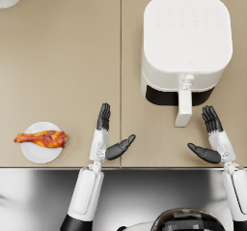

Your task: Pick up the drumstick and place it into the air fryer

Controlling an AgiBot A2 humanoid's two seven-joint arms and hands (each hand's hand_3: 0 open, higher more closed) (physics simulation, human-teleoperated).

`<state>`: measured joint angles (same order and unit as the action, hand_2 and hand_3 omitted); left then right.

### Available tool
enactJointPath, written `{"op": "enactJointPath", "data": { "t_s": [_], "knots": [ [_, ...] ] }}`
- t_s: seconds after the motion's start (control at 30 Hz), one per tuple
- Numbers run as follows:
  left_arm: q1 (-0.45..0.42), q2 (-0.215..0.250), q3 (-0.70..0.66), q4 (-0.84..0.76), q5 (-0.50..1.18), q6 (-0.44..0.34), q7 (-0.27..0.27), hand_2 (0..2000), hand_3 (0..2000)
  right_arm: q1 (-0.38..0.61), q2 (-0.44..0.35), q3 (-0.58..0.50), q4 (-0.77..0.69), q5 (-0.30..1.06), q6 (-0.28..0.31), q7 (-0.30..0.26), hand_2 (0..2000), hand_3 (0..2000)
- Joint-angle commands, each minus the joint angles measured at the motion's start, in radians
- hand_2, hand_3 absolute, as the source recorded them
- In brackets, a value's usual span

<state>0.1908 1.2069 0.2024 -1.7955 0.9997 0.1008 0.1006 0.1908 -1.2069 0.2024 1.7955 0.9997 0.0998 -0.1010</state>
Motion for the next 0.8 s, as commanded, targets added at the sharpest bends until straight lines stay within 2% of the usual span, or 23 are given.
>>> {"op": "enactJointPath", "data": {
  "t_s": [0.03, 0.8],
  "knots": [
    [0.0, 0.0, 0.0, 0.0, 0.0, 0.0, 0.0, 0, 0, 0.0, 0.0, 0.0, 0.0, 0.0, 0.0, 0.0, 0, 0],
    [0.0, 0.0, 0.0, 0.0, 0.0, 0.0, 0.0, 0, 0, 0.0, 0.0, 0.0, 0.0, 0.0, 0.0, 0.0, 0, 0]
  ]
}}
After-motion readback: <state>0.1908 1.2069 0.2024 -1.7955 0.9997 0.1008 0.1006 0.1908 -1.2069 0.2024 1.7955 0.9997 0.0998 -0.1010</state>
